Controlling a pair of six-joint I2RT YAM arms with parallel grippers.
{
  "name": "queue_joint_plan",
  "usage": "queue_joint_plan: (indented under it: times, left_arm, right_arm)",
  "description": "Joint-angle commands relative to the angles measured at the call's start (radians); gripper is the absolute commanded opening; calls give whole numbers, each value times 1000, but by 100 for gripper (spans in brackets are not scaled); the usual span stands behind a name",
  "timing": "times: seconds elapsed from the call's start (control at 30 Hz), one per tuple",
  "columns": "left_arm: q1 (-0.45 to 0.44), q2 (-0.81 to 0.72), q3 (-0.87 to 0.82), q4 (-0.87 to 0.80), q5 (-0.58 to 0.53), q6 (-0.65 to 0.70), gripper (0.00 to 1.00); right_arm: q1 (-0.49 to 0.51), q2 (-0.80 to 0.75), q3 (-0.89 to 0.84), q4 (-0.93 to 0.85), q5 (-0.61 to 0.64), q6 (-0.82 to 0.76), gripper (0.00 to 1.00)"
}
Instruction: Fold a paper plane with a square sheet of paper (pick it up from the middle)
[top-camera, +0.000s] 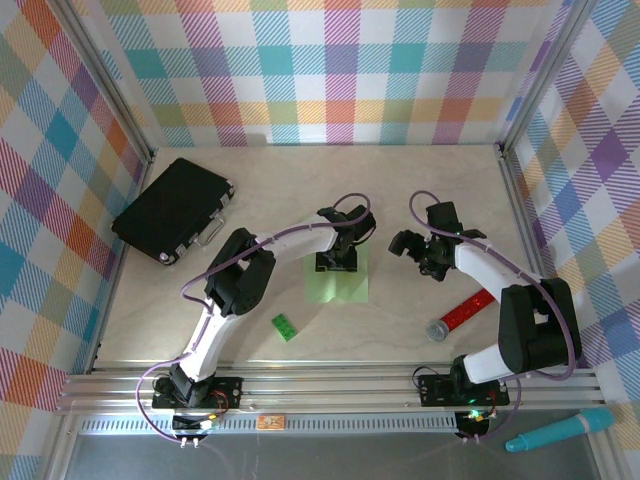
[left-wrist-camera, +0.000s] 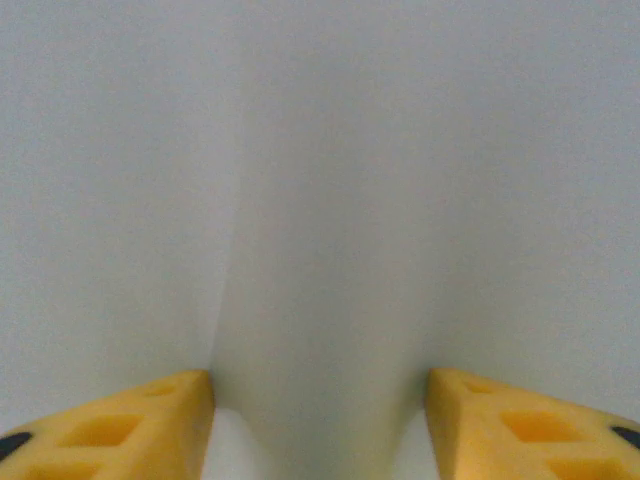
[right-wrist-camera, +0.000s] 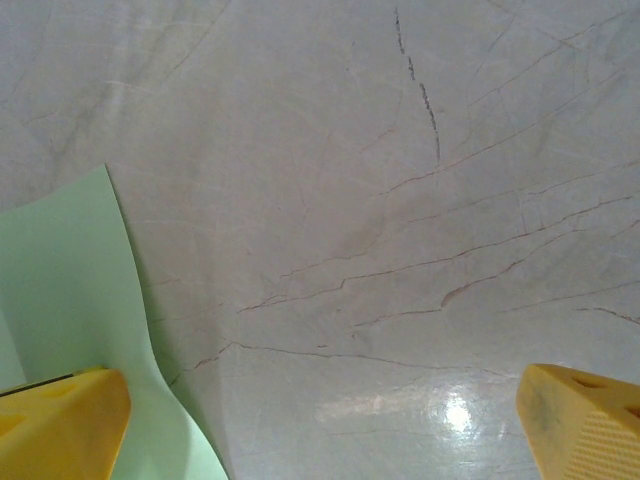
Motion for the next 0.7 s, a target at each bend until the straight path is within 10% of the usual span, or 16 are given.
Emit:
queue_joint_plan:
  times: [0.0,0.4,0.67]
  left_arm:
    - [1,-72,-54,33,13,5,49]
    - [123,-427,-418,583,395,-50,32]
    - [182,-366,-573,934,604,-196,29]
  right_arm:
    - [-7,-31,-6,12,-37,17,99]
    - [-10,-159,-44,103,-227,17,99]
    - [-10,-129,-41,186,-449,7,93]
